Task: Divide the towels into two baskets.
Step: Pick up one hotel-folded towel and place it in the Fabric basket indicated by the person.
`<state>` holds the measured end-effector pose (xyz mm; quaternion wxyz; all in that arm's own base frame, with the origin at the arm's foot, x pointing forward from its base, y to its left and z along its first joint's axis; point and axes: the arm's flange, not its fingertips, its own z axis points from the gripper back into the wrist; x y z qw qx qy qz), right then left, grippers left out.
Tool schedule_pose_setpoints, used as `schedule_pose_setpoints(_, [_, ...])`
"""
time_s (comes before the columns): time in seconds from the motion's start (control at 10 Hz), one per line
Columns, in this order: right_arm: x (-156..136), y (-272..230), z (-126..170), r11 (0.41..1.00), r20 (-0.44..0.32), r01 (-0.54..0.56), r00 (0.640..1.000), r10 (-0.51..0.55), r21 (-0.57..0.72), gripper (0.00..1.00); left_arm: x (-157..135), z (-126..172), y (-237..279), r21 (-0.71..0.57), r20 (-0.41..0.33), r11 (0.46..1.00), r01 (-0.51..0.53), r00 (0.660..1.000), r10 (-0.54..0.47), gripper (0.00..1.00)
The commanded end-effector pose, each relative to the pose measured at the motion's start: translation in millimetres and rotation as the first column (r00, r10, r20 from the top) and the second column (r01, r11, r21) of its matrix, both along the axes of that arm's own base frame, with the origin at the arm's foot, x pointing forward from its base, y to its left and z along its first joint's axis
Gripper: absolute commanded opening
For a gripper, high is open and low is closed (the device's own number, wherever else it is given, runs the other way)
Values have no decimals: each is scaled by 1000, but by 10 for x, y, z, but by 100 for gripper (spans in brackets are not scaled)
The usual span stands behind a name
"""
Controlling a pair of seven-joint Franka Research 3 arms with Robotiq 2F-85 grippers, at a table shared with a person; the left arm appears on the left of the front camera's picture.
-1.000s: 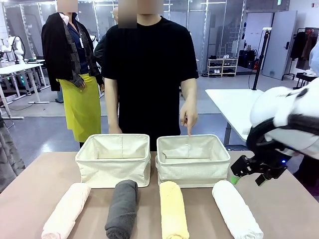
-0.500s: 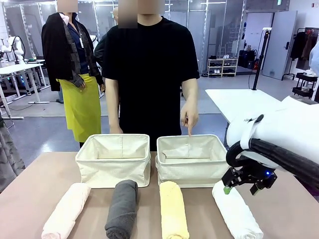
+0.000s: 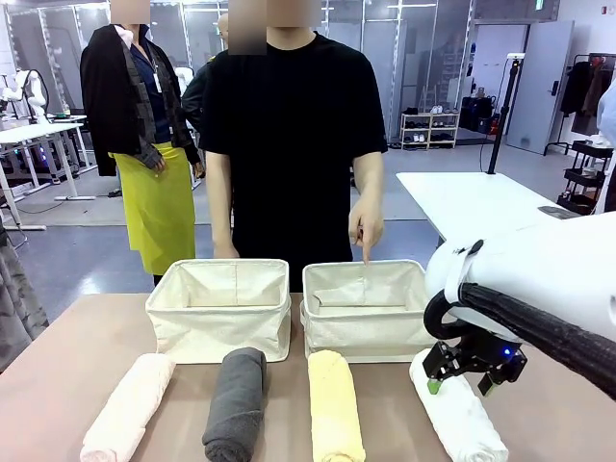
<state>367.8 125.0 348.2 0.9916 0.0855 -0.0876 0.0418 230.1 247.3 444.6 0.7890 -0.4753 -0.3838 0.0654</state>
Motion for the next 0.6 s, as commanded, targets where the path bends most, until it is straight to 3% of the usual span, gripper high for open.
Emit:
schedule_pose_setpoints(0.0, [-175,30,-207,1000,17,-13,1000,13,2,100,-9,12,15,-11,17,1000,2,1000,-1,100])
schedule_pose_setpoints(0.5, [-192,112,-447,999,-2,-17,1000,17,-40,100,-9,12,15,-11,17,1000,2,1000,-1,100])
